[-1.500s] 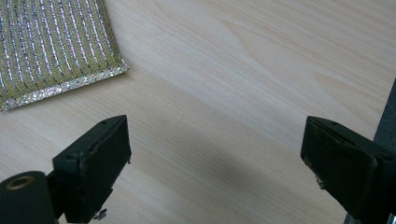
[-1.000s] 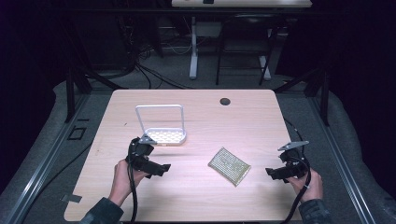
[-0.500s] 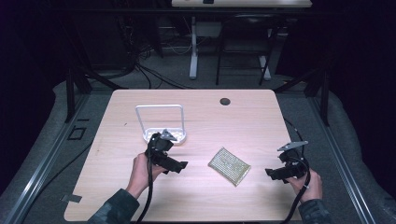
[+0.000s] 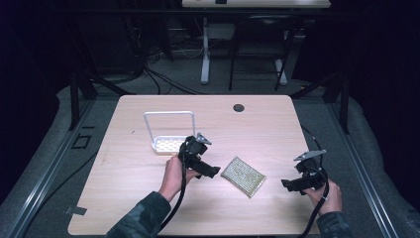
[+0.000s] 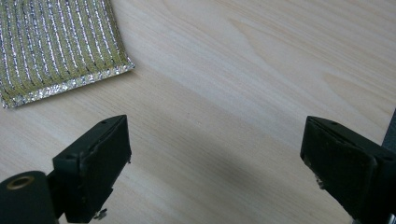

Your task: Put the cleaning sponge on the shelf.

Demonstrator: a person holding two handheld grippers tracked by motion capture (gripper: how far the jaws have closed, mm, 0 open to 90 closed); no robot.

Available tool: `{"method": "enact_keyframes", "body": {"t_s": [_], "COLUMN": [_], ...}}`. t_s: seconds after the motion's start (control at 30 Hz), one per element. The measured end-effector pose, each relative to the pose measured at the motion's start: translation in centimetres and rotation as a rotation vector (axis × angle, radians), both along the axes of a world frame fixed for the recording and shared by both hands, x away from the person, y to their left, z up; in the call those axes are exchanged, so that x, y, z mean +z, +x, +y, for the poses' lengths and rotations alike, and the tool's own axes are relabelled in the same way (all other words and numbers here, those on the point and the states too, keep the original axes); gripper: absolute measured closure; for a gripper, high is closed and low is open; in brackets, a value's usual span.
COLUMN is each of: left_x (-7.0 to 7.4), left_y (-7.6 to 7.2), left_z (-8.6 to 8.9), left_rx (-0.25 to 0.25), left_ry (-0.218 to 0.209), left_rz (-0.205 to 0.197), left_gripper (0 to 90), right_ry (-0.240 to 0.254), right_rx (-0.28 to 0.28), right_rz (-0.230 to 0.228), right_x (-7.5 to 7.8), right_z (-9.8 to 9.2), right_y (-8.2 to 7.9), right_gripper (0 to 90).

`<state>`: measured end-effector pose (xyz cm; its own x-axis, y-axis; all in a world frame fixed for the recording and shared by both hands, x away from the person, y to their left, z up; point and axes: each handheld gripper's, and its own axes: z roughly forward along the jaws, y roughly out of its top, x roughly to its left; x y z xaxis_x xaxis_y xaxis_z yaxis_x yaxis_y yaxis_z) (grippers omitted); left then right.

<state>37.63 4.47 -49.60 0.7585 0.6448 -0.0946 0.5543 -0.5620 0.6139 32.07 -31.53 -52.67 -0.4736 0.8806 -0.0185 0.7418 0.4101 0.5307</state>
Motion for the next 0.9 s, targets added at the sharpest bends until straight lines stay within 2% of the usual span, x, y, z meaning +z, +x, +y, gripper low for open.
{"method": "enact_keyframes", "body": {"t_s": [0.27, 0.3, 0.4, 0.6, 0.73, 0.9], "left_x": [-1.5, -1.5, -2.4, -3.7, -4.5, -5.4], "left_y": [1.1, 1.1, 1.3, 1.5, 1.7, 1.9], "left_z": [-2.7, -2.7, -4.3, -6.2, -8.1, -9.1], "left_rx": [-0.009, -0.009, -0.022, -0.031, -0.044, -0.054], "left_ry": [0.021, 0.021, 0.038, 0.042, 0.064, 0.091], "left_rz": [0.033, 0.033, 0.045, 0.068, 0.091, 0.109], "left_gripper": [0.0, 0.0, 0.0, 0.2, 5.4, 10.9], "right_ry": [0.014, 0.014, 0.014, 0.014, 0.014, 0.024], "right_rx": [-0.004, -0.004, -0.006, -0.001, -0.004, -0.001], "right_rz": [-0.009, -0.009, -0.015, -0.012, -0.011, -0.014], "right_x": [0.2, 0.2, 0.2, 0.2, 0.2, 0.3], "right_z": [-0.1, -0.1, -0.1, -0.1, -0.1, -0.2], "right_y": [0.0, 0.0, -0.1, -0.1, -0.1, -0.1], "right_gripper": [8.0, 8.0, 8.0, 8.1, 8.2, 8.2]}}
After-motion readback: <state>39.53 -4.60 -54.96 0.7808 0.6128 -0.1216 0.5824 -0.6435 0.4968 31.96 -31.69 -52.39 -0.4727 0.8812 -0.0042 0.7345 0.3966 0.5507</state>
